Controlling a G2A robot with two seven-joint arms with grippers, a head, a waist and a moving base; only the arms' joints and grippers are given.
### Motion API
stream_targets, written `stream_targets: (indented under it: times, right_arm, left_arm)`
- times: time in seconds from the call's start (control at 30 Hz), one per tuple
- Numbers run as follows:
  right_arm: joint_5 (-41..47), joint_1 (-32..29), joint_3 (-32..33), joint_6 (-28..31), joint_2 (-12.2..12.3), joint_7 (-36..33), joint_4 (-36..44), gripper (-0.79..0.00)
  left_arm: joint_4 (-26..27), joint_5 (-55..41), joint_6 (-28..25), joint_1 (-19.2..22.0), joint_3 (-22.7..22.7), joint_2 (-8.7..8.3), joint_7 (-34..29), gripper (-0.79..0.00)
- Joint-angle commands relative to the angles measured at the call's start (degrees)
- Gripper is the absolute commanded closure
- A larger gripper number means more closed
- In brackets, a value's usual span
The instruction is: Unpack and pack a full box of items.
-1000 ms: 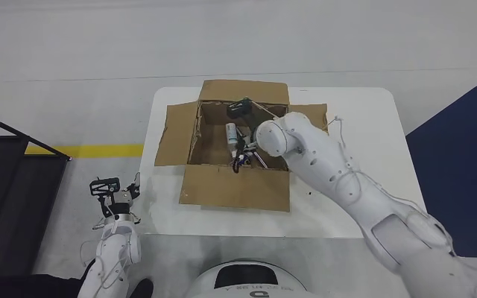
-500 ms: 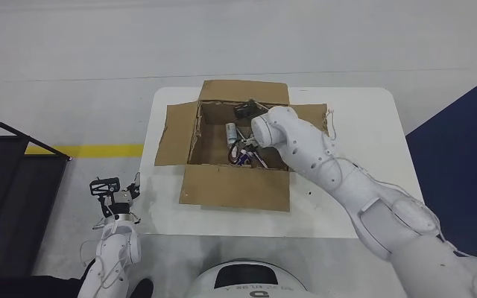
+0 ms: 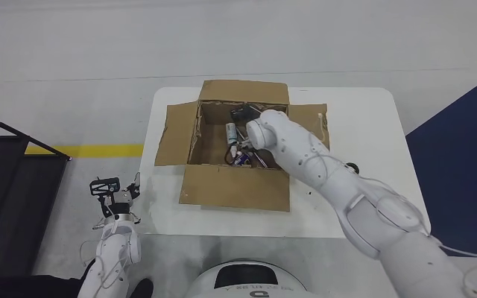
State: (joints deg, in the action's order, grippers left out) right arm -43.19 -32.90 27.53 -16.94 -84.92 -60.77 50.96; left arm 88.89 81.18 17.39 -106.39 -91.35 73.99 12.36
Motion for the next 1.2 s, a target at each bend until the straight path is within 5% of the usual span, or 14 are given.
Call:
stream_targets:
  times: [0.0,0.3,0.43,0.77,0.97,1.17]
  right_arm:
    - [-0.2,0.3,-0.3,-0.1,-0.5,-0.2,-1.4,-0.212]
    - [-0.1,2.0,-1.5,1.5,-3.5,-1.9,-7.6,-0.191]
    - [-0.6,2.8,-2.0,2.3,-4.7,-2.0,-9.9,-0.009]
    - [-2.3,4.1,-2.2,2.1,-6.8,-1.4,-12.7,0.0]
    - [-5.2,3.5,-0.4,-1.1,-5.8,-0.3,-6.3,0.0]
    - [-10.3,-0.8,3.7,-4.9,-2.4,-1.3,6.2,0.0]
  left_arm:
    - [0.0,0.0,0.0,0.0,0.0,0.0,0.0,-0.785]
    - [0.0,0.0,0.0,0.0,0.0,0.0,0.0,-0.785]
    - [0.0,0.0,0.0,0.0,0.0,0.0,0.0,-0.785]
    - [0.0,0.0,0.0,0.0,0.0,0.0,0.0,-0.785]
    - [0.0,0.0,0.0,0.0,0.0,0.0,0.0,-0.785]
    - [0.0,0.0,0.0,0.0,0.0,0.0,0.0,-0.785]
